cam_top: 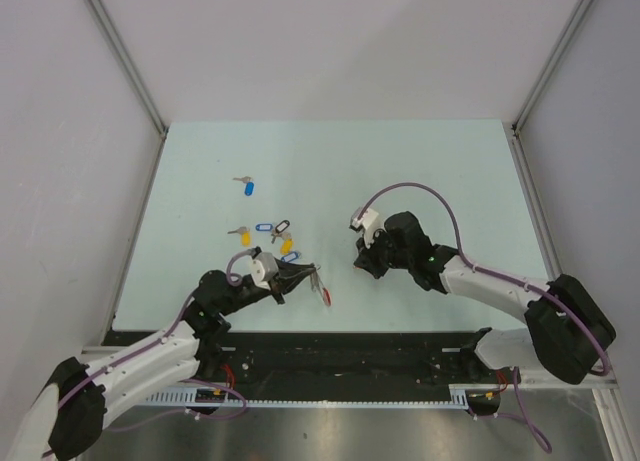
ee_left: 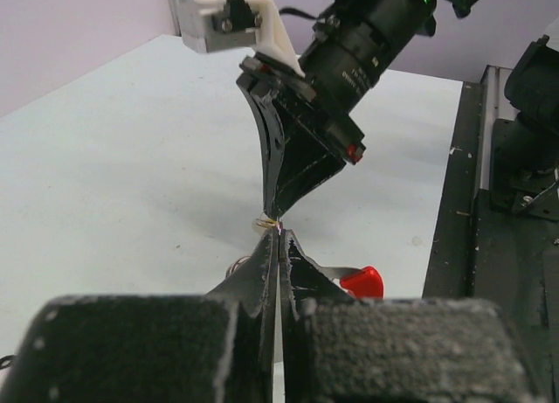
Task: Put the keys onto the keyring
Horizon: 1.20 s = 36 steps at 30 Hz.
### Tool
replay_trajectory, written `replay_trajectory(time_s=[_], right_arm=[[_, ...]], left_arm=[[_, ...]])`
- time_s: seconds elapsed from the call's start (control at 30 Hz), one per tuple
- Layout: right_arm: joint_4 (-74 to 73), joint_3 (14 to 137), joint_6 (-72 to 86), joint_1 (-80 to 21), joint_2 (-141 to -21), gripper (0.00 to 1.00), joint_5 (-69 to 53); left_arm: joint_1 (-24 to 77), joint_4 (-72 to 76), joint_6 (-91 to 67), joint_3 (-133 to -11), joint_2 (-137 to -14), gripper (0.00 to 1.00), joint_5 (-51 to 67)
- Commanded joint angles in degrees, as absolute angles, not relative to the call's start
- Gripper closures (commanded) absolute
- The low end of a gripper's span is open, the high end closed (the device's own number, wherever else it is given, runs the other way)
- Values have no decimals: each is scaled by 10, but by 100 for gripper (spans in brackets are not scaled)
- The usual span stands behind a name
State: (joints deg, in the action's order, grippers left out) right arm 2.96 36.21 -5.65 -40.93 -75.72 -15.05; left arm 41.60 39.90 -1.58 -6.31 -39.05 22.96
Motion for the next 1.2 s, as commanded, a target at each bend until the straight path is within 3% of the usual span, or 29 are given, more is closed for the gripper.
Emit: replay_trajectory(time_s=[0.0,0.5,1.17], right_arm=[[-32,405,-89,-414,-710,100,-213],[-122,497,-242,-468,-684,100,-324],[-125,520,-272,-478,-700,100,-388]], left_arm=[[412,455,-23,-62,-405,100,259],[412,522,-41,-53,-452,100,295],[412,562,-56,-50,-470,100,328]])
